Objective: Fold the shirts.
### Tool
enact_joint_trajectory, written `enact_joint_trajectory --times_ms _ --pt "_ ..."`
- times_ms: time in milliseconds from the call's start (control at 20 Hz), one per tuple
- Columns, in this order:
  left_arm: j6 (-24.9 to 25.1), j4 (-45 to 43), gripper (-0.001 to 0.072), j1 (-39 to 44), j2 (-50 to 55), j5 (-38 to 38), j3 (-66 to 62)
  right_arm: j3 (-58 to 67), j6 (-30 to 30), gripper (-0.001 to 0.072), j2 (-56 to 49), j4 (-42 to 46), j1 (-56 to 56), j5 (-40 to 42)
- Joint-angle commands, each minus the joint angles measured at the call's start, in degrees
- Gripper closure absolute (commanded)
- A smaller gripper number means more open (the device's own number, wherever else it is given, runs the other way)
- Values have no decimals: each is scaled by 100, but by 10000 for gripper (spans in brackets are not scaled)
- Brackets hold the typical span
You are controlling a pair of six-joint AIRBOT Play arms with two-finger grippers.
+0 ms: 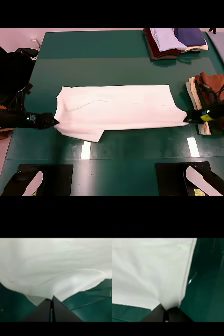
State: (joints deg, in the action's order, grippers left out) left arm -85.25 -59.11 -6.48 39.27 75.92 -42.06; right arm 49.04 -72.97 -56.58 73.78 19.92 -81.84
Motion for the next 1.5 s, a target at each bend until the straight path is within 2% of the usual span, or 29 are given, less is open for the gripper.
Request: enact_joint_trajectory --times_ms 0,250,500,700,850,900,950,1000,1050,1150,1250,1300,1400,1450 --pt "-17 -44 689 -4 424 -1058 -15 787 -114 698 -509 74 -22 107" --pt "249 -17 689 -4 2188 -1539 -1047 1915 -160 698 -1836 -385 -42 177" --pt "439 190 688 -4 3858 -1893 -2413 3099 -455 698 -3003 -374 -632 417" --pt "439 297 689 -4 4647 -2004 -3082 4017 -702 698 -3886 -378 -964 363" --pt "474 297 686 -4 4798 -2144 -3139 4481 -715 693 -4295 -385 -1091 289" --pt "474 310 675 -4 4795 -2190 -3150 4594 -713 550 -4363 -389 -1091 352" --pt "472 348 427 -4 4793 -2214 -3176 4699 -710 311 -4409 -470 -1088 389" --pt "459 402 186 -4 4793 -2216 -3233 4809 -667 250 -4439 -638 -1034 385" --pt "452 404 231 -4 4791 -2146 -3327 4863 -507 249 -4430 -855 -940 341" --pt "459 404 230 -4 4776 -1886 -3554 4872 -332 250 -4402 -1239 -662 79" --pt "457 452 231 -4 4754 -1611 -3727 4756 -273 155 -4402 -1281 -323 -225" --pt "459 525 233 -4 4754 -1502 -3759 4634 -269 155 -4402 -1281 -140 -334" --pt "590 798 692 28 4758 -1342 -3757 4207 -256 156 -4402 -1290 232 -330" --pt "632 857 687 87 4758 -1355 -3757 3985 -177 158 -4404 -1357 376 -275"
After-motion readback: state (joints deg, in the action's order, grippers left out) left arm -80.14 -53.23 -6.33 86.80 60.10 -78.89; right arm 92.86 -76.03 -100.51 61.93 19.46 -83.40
